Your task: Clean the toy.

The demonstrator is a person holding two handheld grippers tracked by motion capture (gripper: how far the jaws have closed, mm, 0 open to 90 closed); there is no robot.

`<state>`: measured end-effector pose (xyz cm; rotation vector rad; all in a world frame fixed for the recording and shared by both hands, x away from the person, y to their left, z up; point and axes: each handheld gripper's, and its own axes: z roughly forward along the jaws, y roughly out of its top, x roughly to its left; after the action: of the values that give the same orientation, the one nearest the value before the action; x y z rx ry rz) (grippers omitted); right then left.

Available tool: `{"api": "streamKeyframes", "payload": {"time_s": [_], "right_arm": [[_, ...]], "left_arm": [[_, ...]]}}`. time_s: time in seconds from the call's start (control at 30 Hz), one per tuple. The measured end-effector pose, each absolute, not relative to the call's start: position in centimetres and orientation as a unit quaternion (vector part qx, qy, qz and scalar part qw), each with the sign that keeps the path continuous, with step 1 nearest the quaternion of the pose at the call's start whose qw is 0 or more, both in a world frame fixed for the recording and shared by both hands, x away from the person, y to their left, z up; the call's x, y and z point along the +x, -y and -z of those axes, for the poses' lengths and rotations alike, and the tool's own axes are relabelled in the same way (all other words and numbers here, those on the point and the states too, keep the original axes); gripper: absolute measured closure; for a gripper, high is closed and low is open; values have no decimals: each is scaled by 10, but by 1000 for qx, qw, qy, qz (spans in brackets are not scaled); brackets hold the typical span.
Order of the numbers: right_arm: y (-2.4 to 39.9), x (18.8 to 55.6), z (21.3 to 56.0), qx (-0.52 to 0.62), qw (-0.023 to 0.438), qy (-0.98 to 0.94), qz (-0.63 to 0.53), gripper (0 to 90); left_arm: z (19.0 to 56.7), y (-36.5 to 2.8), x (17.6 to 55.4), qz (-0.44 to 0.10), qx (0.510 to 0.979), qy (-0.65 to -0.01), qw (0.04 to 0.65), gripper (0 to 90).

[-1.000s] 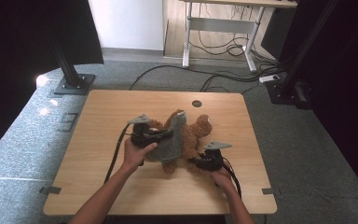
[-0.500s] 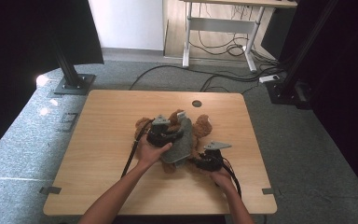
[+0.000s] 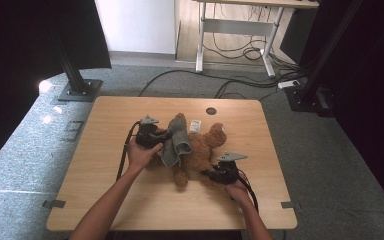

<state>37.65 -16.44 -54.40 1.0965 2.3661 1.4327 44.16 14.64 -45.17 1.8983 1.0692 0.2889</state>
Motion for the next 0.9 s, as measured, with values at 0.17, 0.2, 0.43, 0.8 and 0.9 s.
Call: {"api": "streamKeyframes", "payload": {"time_s": [0.17,0.2,0.43,0.8,0.9], "right_arm": [[164,375,544,367,84,-794,-477,685],[165,375,544,367,82,-794,-477,685],[165,374,544,369,81,-793,-478,685],[166,373,544,371,78,-791,-481,686],[166,373,544,371,77,-791,-480,686]], "left_arm": [[449,-176,445,-121,749,-460,462,793],[452,-190,447,-119,747,-470,455,793],[469,-226,448,-117,738,-503,435,792],[456,-228,441,-97,722,-487,482,793],[448,-217,438,-92,725,-469,496,793]]}}
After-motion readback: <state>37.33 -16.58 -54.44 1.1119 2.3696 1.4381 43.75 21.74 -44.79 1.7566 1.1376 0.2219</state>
